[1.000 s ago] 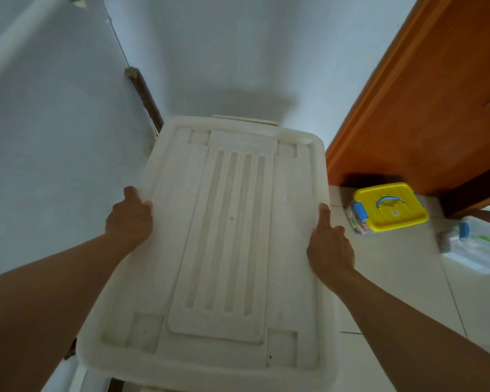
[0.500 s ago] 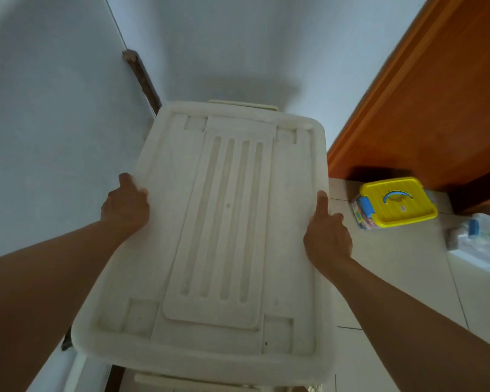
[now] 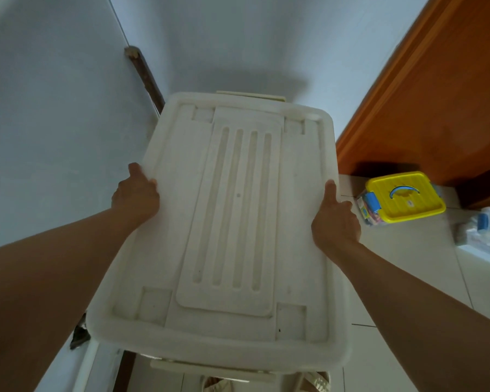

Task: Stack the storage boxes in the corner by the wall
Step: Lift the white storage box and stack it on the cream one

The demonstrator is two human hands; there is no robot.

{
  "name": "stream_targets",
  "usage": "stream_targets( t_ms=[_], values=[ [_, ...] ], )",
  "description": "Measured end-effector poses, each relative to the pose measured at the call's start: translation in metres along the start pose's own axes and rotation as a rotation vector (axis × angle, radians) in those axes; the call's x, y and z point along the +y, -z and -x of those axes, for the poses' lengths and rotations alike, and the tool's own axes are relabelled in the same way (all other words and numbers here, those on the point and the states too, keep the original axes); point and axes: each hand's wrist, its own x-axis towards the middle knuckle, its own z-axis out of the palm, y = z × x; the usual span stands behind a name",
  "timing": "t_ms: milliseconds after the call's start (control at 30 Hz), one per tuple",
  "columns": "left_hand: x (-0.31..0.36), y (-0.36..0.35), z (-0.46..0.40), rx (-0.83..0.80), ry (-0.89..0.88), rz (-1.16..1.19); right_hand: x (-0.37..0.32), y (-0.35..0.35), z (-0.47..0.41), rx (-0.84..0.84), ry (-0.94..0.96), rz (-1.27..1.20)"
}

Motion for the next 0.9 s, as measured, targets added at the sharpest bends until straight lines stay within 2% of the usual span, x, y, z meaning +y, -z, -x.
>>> stream_targets(
  t_ms=[533,900],
  values=[
    [-0.011,-0.002,0.01,-0.009,-0.018,-0.023,-0.001,0.001,0.012,-0.01,0.0,0.014],
    [-0.021,0.005,0.003,-0.017,0.041,0.009,-0.01,-0.001,0.02,-0.038,0.025,0.01]
  ],
)
